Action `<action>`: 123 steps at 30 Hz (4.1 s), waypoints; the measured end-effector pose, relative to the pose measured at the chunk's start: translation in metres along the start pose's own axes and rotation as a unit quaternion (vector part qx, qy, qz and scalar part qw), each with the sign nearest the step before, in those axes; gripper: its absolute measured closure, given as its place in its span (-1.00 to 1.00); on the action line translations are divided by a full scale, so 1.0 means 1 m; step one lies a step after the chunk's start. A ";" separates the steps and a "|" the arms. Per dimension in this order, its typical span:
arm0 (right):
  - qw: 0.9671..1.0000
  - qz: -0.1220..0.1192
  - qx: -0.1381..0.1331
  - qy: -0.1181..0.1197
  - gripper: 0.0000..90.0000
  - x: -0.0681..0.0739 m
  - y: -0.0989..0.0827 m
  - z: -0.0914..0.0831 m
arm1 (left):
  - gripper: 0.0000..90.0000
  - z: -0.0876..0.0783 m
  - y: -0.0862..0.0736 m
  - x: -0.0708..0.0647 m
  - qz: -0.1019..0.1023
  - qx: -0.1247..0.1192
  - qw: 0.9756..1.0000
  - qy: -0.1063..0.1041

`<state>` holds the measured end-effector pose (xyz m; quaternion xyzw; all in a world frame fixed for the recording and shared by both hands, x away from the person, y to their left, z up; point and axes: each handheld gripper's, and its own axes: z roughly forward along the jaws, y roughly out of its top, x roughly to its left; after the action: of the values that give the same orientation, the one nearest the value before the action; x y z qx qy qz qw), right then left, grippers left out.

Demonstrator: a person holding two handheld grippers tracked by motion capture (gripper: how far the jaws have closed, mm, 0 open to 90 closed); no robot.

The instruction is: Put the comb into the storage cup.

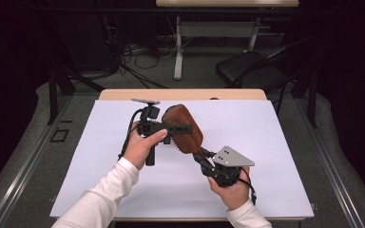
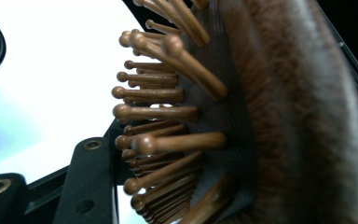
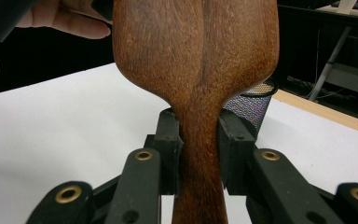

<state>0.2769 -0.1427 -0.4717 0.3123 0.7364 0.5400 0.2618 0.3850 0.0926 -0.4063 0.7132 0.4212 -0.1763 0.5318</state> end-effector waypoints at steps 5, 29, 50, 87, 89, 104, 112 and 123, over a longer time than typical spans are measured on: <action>1.000 0.002 0.000 0.003 0.60 0.000 0.000 0.001 | 0.05 0.000 0.001 0.001 -0.008 0.004 1.000 0.000; 1.000 0.017 0.011 0.006 0.60 -0.004 -0.003 0.004 | 0.09 0.005 0.002 0.006 -0.041 0.011 0.999 0.005; 0.999 0.028 0.019 0.006 0.59 -0.007 -0.003 0.005 | 0.11 0.008 0.003 0.009 -0.068 0.015 0.998 0.005; 1.000 0.006 -0.005 -0.004 -0.12 -0.006 -0.002 0.012 | 0.12 0.004 0.004 0.015 -0.069 0.000 0.998 0.014; 1.000 0.003 -0.006 -0.008 -0.14 -0.006 -0.001 0.012 | 0.11 0.003 0.004 0.016 -0.067 -0.004 0.998 0.016; 1.000 -0.027 -0.001 -0.001 -0.28 -0.005 0.008 0.012 | 0.11 -0.002 0.005 0.019 -0.063 -0.019 0.998 0.021; 1.000 -0.020 0.004 -0.003 -0.34 -0.006 0.010 0.011 | 0.11 -0.003 0.006 0.021 -0.062 -0.018 0.998 0.020; 1.000 -0.012 0.010 -0.001 -0.48 -0.006 0.011 0.011 | 0.11 -0.003 0.006 0.022 -0.056 -0.023 0.998 0.021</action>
<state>0.2912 -0.1380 -0.4638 0.3065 0.7452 0.5289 0.2664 0.4020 0.1038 -0.4173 0.6799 0.4753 -0.1810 0.5282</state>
